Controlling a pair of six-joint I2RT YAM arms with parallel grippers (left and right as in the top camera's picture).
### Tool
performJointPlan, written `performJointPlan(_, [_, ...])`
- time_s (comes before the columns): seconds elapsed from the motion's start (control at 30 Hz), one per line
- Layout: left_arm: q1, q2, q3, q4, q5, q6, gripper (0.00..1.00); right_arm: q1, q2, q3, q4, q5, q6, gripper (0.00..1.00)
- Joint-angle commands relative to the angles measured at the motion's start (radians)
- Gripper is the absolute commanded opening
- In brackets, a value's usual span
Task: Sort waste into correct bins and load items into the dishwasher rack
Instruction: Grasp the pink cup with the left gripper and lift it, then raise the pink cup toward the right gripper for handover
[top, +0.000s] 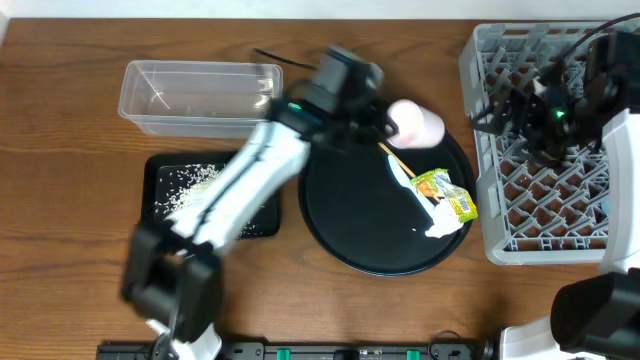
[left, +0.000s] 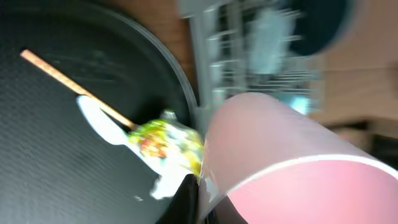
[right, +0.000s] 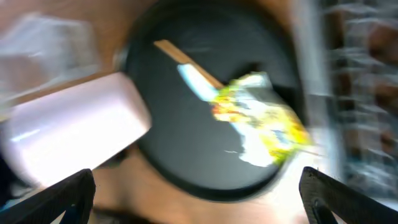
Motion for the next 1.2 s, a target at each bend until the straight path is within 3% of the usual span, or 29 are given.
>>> performJointPlan(0.0, [0.097, -0.059, 0.019, -0.022, 0.321, -0.018, 0.06, -0.015, -0.007, -0.057, 0.054, -0.381, -0.037, 0.99])
performJointPlan(0.2, [0.200, -0.086, 0.019, -0.024, 0.549, -0.037, 0.06, -0.019, -0.005, -0.148, 0.211, -0.814, -0.013, 0.99])
performJointPlan(0.33, [0.196, -0.085, 0.019, -0.019, 0.573, -0.081, 0.06, -0.001, -0.005, -0.170, 0.275, -0.954, 0.051, 0.99])
performJointPlan(0.6, [0.170, -0.085, 0.019, 0.053, 0.632, -0.205, 0.06, 0.035, -0.005, -0.170, 0.273, -0.975, 0.142, 0.99])
performJointPlan(0.8, [0.135, -0.086, 0.019, 0.198, 0.632, -0.356, 0.06, 0.068, -0.005, -0.170, 0.282, -0.975, 0.189, 0.99])
performJointPlan(1.17, [0.090, -0.085, 0.019, 0.244, 0.553, -0.388, 0.06, 0.075, -0.005, -0.170, 0.280, -0.976, 0.235, 0.99])
